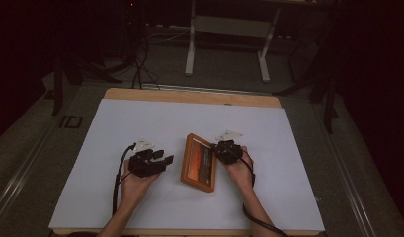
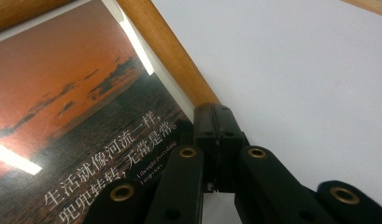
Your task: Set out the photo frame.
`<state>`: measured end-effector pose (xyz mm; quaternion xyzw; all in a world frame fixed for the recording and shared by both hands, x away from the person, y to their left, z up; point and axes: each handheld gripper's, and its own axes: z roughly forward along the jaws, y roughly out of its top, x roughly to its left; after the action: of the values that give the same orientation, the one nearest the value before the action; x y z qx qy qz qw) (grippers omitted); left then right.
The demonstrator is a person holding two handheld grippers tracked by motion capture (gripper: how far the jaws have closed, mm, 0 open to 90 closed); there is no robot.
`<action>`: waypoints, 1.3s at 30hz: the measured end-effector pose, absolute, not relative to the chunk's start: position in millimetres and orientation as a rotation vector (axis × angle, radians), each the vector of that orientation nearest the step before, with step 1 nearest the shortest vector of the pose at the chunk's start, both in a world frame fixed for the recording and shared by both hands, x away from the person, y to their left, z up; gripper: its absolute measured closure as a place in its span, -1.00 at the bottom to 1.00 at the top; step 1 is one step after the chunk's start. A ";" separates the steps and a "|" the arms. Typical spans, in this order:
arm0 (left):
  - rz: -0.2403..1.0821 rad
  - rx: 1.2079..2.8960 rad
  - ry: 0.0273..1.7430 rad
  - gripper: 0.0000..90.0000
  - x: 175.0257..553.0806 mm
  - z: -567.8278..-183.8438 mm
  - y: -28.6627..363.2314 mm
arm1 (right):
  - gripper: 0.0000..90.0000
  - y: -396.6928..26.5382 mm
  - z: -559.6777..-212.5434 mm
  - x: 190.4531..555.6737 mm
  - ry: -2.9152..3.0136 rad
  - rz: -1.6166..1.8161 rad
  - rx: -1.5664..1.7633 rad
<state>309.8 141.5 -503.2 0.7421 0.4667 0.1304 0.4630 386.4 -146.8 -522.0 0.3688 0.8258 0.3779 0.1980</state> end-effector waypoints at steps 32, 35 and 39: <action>0.223 1.791 1.042 -0.26 284.3 -476.5 119.9 | 1.00 -148.1 -523.8 385.3 2.297 1.079 1.034; 0.236 1.794 1.034 -0.35 281.2 -476.2 113.8 | 1.00 -148.0 -523.7 385.3 2.297 1.079 1.035; 0.234 1.818 1.036 -0.45 279.7 -479.4 105.1 | 1.00 -148.1 -523.8 385.2 2.296 1.080 1.034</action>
<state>279.7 105.1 -479.4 0.7503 0.4273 0.0964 0.4952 385.2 -148.1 -523.8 0.3699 0.8212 0.3861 0.1994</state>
